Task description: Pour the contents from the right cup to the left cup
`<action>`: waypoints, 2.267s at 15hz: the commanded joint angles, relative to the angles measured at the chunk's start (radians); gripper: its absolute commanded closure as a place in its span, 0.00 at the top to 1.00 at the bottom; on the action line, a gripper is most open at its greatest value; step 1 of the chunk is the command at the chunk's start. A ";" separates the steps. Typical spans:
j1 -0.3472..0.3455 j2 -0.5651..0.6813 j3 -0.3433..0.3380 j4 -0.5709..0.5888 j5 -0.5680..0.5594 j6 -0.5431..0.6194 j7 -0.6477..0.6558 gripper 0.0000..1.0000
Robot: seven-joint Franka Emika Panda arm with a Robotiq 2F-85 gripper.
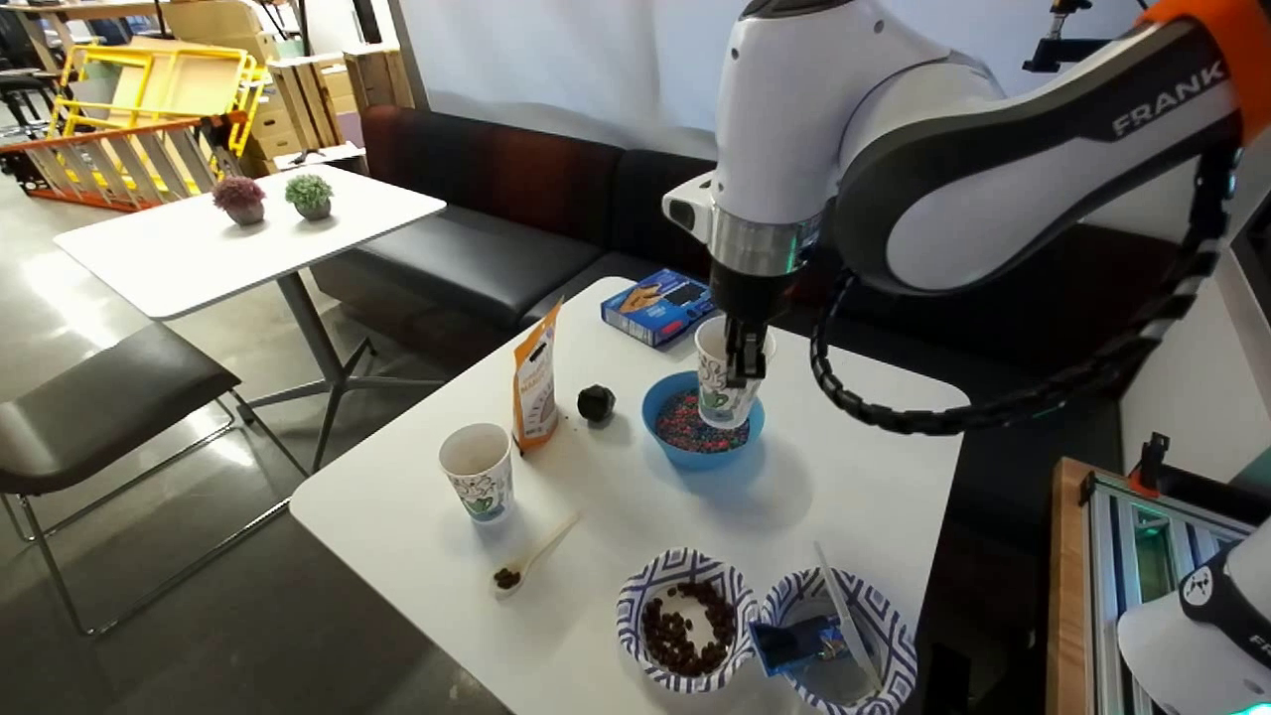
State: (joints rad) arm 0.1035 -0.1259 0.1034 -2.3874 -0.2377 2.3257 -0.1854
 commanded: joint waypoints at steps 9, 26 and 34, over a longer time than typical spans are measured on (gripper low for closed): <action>0.051 0.279 0.092 0.321 0.265 -0.057 -0.281 0.01; 0.028 0.310 0.110 0.406 0.504 -0.052 -0.368 0.01; 0.003 0.462 0.156 0.548 0.718 0.057 -0.432 0.01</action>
State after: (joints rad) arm 0.1312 0.2487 0.2405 -1.9100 0.4167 2.3296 -0.5779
